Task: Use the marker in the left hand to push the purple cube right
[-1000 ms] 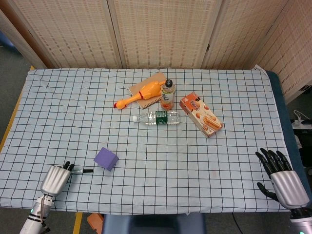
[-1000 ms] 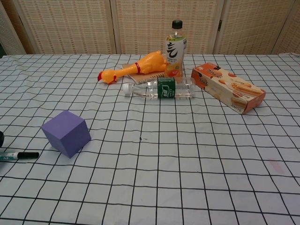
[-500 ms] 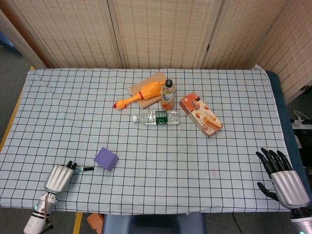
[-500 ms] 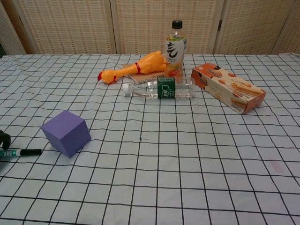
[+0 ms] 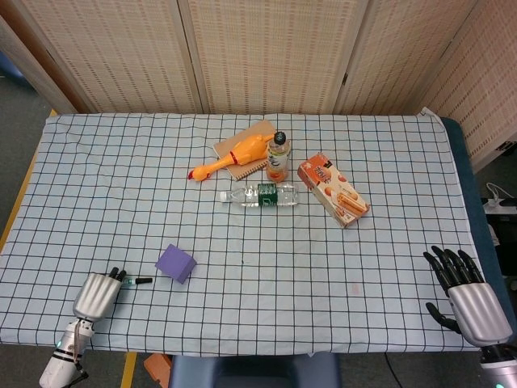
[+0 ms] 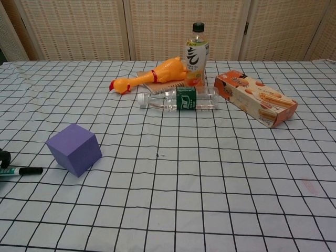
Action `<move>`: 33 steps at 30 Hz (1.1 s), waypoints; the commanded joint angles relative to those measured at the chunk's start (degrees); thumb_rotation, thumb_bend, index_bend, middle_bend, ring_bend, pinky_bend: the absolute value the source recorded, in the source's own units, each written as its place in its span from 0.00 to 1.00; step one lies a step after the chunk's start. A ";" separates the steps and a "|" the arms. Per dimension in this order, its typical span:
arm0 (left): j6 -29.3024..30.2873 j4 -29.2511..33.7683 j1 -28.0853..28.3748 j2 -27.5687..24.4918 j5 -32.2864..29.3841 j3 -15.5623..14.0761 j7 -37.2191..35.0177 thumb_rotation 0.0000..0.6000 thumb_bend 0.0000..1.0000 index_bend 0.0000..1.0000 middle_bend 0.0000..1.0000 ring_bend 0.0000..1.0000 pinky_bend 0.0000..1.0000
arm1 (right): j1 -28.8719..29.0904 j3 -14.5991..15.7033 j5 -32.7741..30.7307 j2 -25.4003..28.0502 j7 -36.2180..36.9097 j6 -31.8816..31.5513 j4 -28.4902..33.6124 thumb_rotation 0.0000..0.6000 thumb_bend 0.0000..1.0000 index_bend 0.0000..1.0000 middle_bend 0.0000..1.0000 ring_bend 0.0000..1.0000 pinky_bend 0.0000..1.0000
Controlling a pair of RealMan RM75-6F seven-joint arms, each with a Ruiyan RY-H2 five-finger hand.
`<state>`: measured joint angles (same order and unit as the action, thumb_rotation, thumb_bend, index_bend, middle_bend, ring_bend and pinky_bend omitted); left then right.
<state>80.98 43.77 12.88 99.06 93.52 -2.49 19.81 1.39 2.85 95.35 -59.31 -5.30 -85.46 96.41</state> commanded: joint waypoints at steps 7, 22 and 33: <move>3.01 -2.93 -0.29 1.22 0.25 0.41 -1.95 1.00 0.48 0.66 0.70 0.85 1.00 | 0.04 0.04 -0.02 -0.05 -0.09 0.15 -0.03 1.00 0.18 0.00 0.00 0.00 0.00; 12.26 -20.25 1.32 1.15 1.58 1.80 -20.91 1.00 0.61 0.78 0.76 0.86 1.00 | 0.01 0.42 0.32 -0.75 -1.83 0.57 0.28 1.00 0.18 0.00 0.00 0.00 0.00; 8.25 -30.01 6.48 5.65 1.86 0.97 -30.22 1.00 0.61 0.78 0.76 0.87 1.00 | 0.44 0.22 -0.59 -1.81 -4.33 1.94 0.43 1.00 0.18 0.00 0.00 0.00 0.00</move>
<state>89.90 14.45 18.69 104.12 95.23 -1.24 -9.79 1.79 3.12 94.84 -61.06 -9.54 -83.59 96.82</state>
